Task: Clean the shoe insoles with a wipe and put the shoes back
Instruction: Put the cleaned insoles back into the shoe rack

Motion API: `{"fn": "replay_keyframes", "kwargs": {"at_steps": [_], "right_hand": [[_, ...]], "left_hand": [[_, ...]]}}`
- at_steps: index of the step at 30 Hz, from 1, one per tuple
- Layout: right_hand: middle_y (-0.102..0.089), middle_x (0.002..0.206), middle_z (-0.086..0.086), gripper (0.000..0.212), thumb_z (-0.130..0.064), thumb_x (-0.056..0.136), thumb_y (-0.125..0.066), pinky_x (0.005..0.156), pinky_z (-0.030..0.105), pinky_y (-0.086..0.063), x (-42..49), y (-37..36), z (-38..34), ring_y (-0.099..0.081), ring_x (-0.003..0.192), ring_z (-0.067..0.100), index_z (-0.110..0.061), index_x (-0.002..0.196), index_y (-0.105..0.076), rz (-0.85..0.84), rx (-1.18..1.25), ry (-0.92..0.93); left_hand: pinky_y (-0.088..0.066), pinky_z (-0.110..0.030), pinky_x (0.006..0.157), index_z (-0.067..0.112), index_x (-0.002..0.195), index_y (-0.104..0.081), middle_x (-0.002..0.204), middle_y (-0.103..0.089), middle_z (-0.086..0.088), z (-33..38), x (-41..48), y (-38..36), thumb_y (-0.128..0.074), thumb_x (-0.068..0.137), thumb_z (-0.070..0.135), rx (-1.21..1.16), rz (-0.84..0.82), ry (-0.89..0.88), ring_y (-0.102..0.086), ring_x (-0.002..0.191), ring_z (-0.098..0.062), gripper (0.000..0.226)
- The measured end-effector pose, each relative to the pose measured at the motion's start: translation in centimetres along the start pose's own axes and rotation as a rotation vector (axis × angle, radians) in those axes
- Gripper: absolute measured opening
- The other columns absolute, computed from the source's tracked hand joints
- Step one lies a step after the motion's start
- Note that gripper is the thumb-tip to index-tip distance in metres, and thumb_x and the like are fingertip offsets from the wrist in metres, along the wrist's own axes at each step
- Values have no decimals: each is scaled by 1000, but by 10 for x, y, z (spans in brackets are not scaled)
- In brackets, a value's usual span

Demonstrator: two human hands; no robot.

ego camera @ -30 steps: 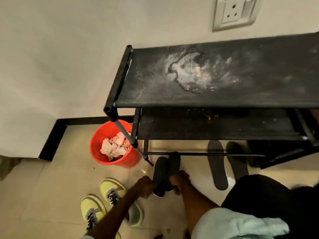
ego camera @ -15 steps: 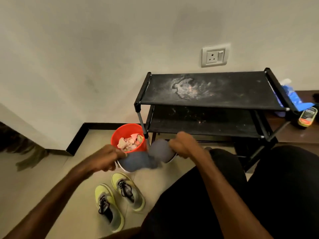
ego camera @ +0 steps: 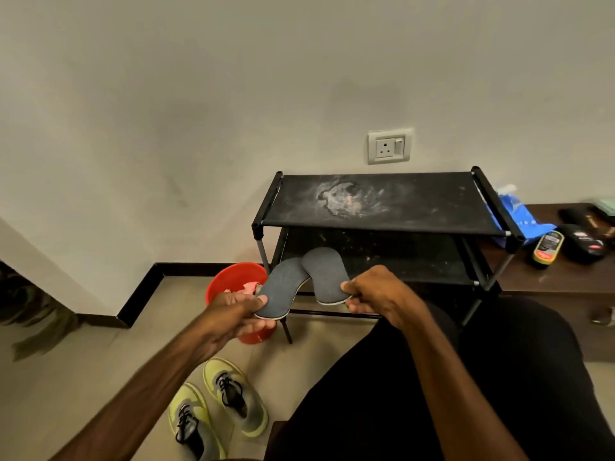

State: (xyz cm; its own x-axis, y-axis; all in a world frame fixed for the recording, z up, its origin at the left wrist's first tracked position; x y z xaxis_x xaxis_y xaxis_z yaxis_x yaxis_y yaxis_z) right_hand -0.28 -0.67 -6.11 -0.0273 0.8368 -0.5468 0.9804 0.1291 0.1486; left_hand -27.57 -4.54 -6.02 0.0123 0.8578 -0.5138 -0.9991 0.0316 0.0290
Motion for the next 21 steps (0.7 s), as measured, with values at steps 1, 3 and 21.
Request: {"fn": "replay_keyframes", "kwargs": {"at_steps": [1, 3, 21], "right_hand": [[-69, 59, 9, 12, -7, 96, -67, 61, 25, -59, 7, -4, 2, -65, 49, 12, 5, 95, -69, 2, 24, -9], [-69, 58, 9, 11, -6, 96, -68, 50, 20, -56, 23, -9, 5, -66, 47, 11, 4, 91, -69, 28, 63, -13], [-65, 64, 12, 16, 0, 97, -54, 52, 29, -58, 113, -4, 26, -62, 43, 16, 7, 102, -68, 337, 63, -34]], "left_hand": [[-60, -20, 62, -4, 113, -69, 98, -75, -24, -2, 7, -6, -68, 94, 15, -42, -11, 1, -77, 81, -25, 27], [-60, -21, 63, -4, 117, -66, 102, -75, -24, -4, 23, -15, -69, 92, 11, -109, -23, -4, -76, 87, -28, 29], [-61, -27, 64, -6, 135, -54, 116, -69, -25, -7, 118, -47, -61, 94, -9, -206, 89, 27, -76, 84, -31, 42]]}}
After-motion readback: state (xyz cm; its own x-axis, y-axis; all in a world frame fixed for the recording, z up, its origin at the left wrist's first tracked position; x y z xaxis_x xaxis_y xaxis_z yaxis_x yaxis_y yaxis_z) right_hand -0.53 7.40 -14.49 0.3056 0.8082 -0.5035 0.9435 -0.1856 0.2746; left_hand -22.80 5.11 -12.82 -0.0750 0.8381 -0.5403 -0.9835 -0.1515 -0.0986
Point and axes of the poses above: each hand's wrist, its own x-axis towards the middle knuckle, its own y-axis out of the back of the hand, z = x × y, the point moved 9 cm from there along x, towards the middle knuckle
